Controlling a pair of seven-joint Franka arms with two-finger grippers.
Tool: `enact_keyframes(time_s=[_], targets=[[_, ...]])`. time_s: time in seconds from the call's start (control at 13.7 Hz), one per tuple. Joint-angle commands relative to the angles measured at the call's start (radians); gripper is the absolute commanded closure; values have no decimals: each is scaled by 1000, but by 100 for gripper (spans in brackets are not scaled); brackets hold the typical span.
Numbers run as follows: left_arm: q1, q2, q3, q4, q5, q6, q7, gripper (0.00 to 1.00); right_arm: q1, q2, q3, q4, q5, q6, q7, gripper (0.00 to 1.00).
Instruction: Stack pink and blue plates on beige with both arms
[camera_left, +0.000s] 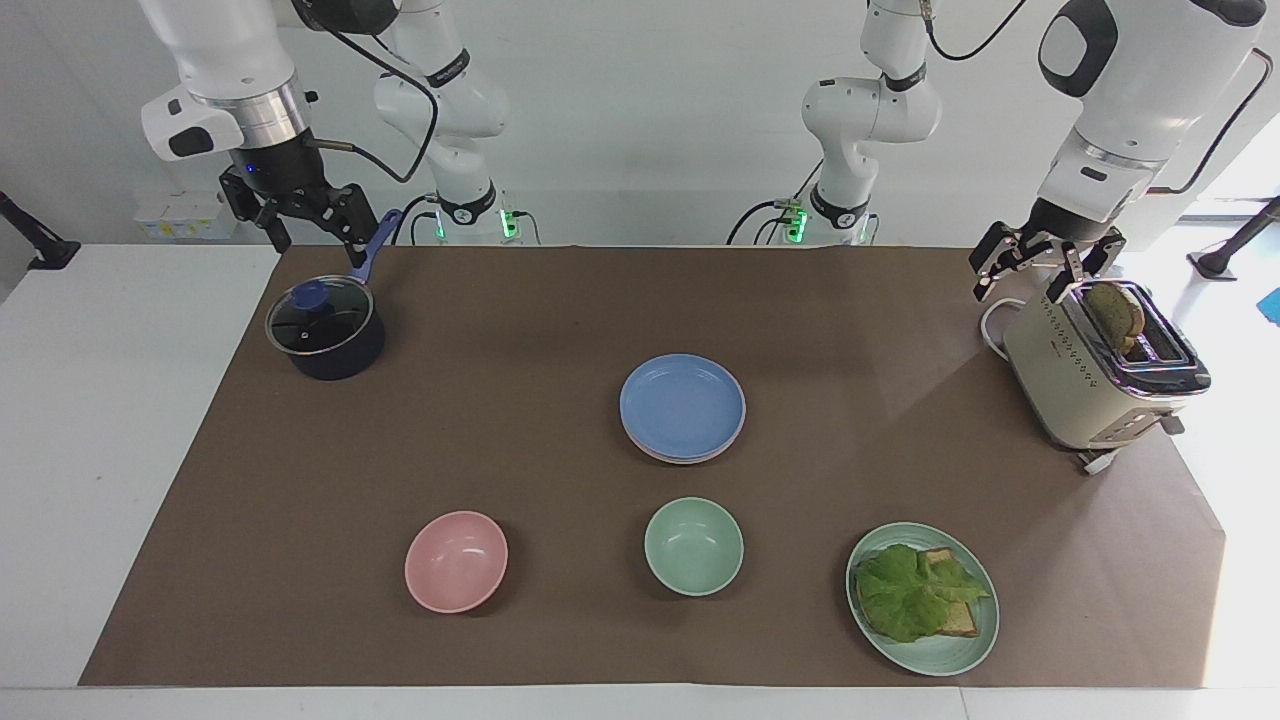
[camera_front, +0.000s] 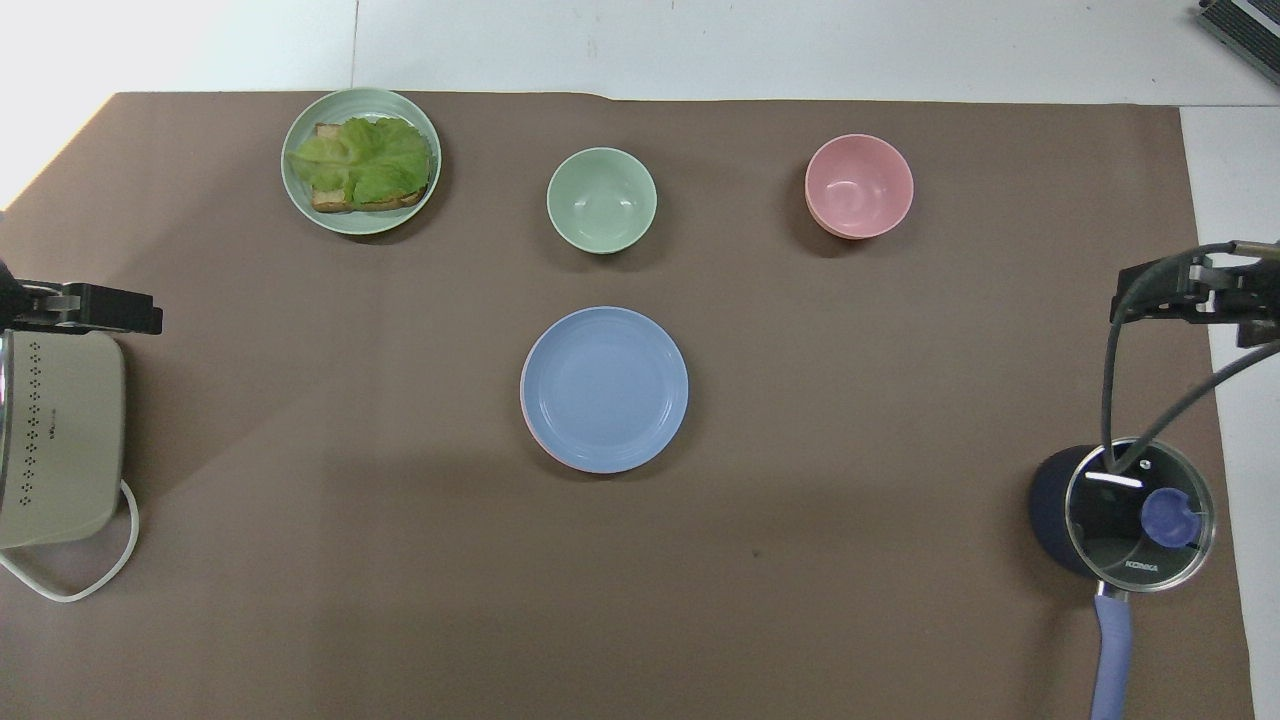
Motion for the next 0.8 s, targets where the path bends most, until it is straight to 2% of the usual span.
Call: enact_keyframes(time_s=[0.0,0.29,0.73], targets=[[10,-5,-8,12,17,-21,6,0,-3,18,3,31,23,-17,-59,0],[10,-5,-7,12,17,-21,6,0,-3,-8,1,-9,21,-25,-112,0],[10,-5,-8,12,17,-21,6,0,-1,-11,3,-12,31,-31,-110,0]])
